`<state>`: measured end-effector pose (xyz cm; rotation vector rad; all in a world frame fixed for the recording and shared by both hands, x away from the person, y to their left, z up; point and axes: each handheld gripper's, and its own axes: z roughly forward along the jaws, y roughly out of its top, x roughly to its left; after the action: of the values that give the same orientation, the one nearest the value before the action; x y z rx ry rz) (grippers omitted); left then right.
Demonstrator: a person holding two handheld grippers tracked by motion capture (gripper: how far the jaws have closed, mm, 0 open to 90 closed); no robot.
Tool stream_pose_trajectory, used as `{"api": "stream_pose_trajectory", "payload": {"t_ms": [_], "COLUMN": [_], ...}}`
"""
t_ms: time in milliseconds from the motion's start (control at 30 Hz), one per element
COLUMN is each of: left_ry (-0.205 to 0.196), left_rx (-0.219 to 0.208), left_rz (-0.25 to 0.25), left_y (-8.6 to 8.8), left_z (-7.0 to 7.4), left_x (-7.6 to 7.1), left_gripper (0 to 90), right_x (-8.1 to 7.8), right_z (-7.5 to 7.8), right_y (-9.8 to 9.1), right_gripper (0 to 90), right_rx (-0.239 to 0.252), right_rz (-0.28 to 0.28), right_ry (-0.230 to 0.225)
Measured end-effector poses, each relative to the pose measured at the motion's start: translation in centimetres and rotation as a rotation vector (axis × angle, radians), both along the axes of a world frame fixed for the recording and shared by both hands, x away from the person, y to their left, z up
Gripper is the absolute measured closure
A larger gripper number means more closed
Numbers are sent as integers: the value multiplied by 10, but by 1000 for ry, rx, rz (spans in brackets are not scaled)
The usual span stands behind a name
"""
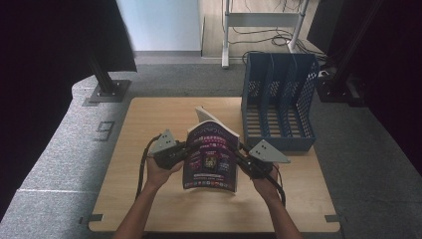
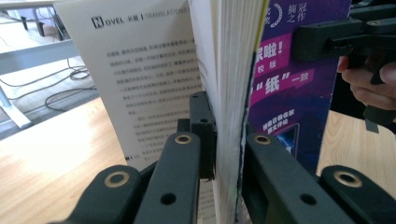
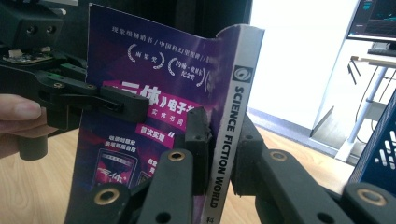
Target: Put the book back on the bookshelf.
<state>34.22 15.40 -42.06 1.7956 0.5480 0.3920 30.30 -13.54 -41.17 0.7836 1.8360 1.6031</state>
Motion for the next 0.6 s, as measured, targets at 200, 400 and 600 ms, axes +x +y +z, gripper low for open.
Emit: {"api": "stream_pose_trajectory", "payload": {"t_ms": [200, 400, 600], "left_ry": [12, 1, 17], "left_rx": [-7, -13, -34], "left_rz": [-11, -18, -53], "left_y": [3, 4, 6], "left_z": [-8, -9, -10], "left_x": [-2, -4, -4], "left_gripper": [833, 814, 867], "right_x": [-8, -17, -14], "right_z": [-9, -11, -10], "right_y": [-7, -8, -9], "right_gripper": [808, 808, 756], "right_rx": [8, 9, 9], "right_rz": [20, 51, 90], "right_ry": [1, -10, 19]}}
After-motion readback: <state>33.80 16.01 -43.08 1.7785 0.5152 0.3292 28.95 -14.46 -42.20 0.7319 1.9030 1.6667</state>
